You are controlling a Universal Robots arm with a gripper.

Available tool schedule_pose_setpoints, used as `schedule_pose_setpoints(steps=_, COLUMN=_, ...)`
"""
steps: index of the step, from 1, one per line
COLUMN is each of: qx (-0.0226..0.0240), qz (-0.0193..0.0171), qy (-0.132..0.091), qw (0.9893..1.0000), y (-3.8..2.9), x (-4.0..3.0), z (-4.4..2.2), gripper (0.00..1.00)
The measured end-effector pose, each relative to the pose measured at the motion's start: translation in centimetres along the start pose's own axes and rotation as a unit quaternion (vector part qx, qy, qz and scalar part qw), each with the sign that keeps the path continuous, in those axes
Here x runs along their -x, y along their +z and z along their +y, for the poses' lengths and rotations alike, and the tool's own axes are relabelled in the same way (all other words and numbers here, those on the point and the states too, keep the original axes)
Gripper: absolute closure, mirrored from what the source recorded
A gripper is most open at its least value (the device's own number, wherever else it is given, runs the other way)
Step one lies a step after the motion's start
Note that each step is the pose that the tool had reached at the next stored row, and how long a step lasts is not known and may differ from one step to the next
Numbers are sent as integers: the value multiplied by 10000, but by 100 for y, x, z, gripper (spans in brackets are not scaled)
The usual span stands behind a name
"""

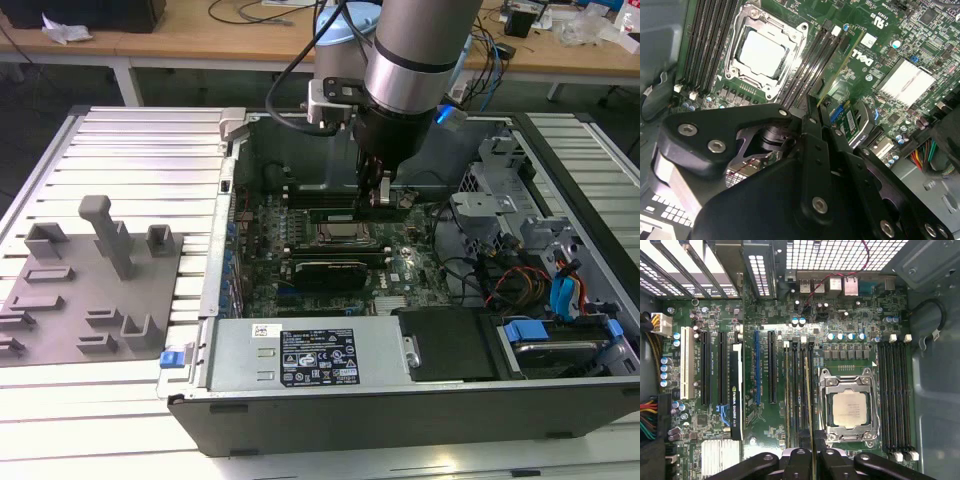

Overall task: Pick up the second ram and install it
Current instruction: 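Insert the second ram into the second slot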

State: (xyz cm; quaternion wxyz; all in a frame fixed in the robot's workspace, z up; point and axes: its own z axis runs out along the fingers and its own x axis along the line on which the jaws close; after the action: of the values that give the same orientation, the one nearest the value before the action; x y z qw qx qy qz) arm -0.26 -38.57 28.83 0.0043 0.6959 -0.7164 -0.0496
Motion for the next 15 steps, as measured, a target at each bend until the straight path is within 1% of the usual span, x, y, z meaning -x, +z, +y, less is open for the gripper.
schedule_pose_setpoints(steps=4, qx=0, qz=0, qy=0, qw=10000, y=12, x=-1, z=-1, gripper=86)
schedule_pose_setpoints(steps=12, qx=0, qz=2, qy=0, qw=10000, y=63, x=-4, z=-3, gripper=86)
schedule_pose_setpoints(steps=14, qx=0, qz=7, qy=1, qw=10000, y=72, x=-3, z=10, gripper=86)
schedule_pose_setpoints(steps=15, qx=-1, qz=12, qy=4, qw=10000, y=86, x=-2, z=37, gripper=86)
